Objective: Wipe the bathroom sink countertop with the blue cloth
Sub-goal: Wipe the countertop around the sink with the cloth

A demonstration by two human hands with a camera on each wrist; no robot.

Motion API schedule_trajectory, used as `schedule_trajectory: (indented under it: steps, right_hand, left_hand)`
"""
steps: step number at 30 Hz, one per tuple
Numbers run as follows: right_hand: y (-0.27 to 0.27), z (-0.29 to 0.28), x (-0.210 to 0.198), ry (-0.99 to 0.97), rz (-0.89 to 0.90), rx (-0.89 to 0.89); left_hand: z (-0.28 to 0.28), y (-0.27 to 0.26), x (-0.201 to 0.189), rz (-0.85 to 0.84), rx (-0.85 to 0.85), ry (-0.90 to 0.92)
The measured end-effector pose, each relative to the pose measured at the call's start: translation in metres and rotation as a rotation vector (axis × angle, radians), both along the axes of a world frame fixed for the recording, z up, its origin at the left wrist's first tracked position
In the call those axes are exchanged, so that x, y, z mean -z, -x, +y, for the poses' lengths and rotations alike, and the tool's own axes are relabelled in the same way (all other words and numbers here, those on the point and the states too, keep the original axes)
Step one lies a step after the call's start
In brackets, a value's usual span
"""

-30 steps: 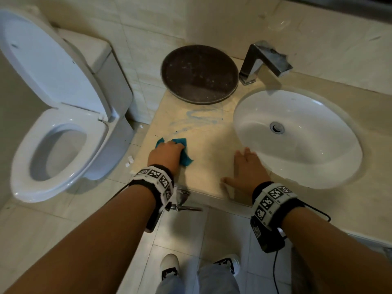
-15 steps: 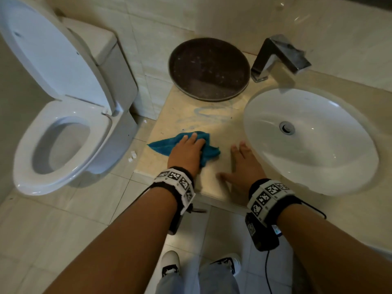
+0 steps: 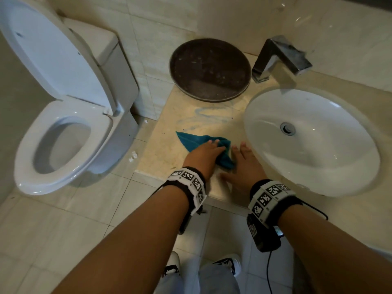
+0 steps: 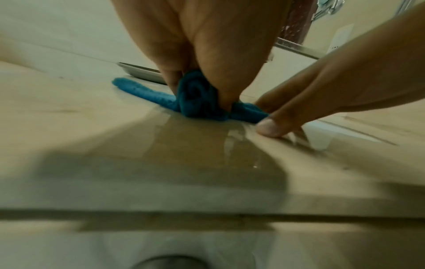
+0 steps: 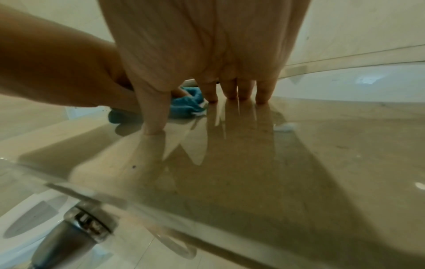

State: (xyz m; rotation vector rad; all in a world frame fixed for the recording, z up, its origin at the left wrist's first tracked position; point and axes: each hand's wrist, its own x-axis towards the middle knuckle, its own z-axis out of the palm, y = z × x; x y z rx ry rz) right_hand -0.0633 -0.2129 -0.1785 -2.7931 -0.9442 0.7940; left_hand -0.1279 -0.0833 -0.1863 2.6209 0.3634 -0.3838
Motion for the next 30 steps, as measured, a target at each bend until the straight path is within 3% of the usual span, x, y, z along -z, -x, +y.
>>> schedule_trajectory:
  steps: [3, 7, 15, 20, 23, 26, 30]
  right_hand:
    - [0.001, 0.000, -0.003, 0.025, 0.008, 0.003]
    - [0.001, -0.001, -0.005, 0.034, 0.027, 0.002]
    - [0.001, 0.000, -0.002, 0.021, -0.009, -0.012]
    - [0.001, 0.000, -0.003, 0.042, -0.003, -0.014]
    - [0.001, 0.000, -0.006, 0.039, 0.014, -0.004]
    - [0.002, -0.001, -0.006, 0.044, 0.017, -0.006]
    - [0.000, -0.001, -0.001, 0.033, -0.011, -0.011]
  left_hand:
    - [0.041, 0.022, 0.000, -0.045, -0.209, 0.000]
    - [0.070, 0.032, -0.008, 0.114, -0.342, -0.139]
    - [-0.008, -0.006, -0.002, 0.055, 0.085, -0.160]
    - [0.020, 0.014, 0.004, -0.013, -0.101, -0.153]
    - [0.046, 0.033, 0.000, 0.052, -0.252, -0.190]
    - [0.057, 0.042, -0.006, 0.086, -0.244, -0.226]
    - [0.031, 0.020, -0.008, -0.038, -0.133, -0.172]
